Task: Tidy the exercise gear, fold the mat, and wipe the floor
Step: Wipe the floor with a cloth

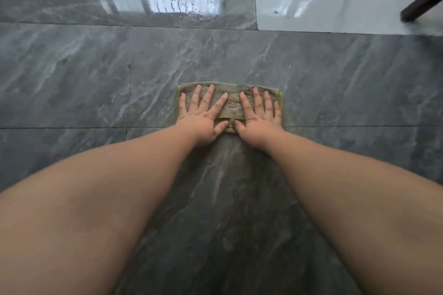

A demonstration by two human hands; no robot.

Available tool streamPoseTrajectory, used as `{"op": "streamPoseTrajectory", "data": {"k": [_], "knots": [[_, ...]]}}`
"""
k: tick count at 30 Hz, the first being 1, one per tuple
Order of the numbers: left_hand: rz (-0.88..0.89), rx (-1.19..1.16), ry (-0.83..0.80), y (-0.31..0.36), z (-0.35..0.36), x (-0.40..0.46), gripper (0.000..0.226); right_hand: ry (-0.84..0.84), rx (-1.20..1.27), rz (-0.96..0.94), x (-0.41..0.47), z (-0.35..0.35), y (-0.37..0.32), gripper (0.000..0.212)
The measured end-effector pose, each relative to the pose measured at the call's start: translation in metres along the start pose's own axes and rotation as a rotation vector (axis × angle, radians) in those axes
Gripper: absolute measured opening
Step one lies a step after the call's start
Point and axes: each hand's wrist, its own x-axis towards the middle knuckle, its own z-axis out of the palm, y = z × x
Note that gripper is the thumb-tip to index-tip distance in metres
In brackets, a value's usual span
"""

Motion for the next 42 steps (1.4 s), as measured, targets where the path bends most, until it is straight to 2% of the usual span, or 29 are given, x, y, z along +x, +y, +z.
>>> {"op": "streamPoseTrajectory", "data": {"k": [5,12,22,26,33,37,42], "knots": [[0.046,0.028,-0.019,-0.009,0.018,-0.047,0.074,-0.057,0.0,0.042,-0.049,0.025,-0.017,0.078],[0.045,0.052,-0.091,-0.043,0.063,-0.167,0.074,-0.102,0.061,-0.024,-0.147,0.075,-0.071,0.072],[-0.05,-0.069,-0.12,-0.072,0.131,-0.325,0.073,-0.033,-0.004,-0.107,-0.271,0.163,-0.14,0.073],[-0.068,-0.078,-0.078,-0.082,0.15,-0.365,0.074,-0.018,-0.014,-0.087,-0.306,0.189,-0.16,0.076],[-0.074,-0.098,-0.061,-0.094,0.156,-0.37,0.078,-0.036,-0.019,-0.043,-0.302,0.195,-0.173,0.078],[-0.098,-0.139,-0.017,-0.098,0.156,-0.358,0.081,0.028,-0.035,-0.063,-0.286,0.195,-0.172,0.079],[-0.12,-0.1,0.042,-0.12,0.128,-0.303,0.081,0.119,-0.06,-0.058,-0.23,0.176,-0.183,0.075]]}}
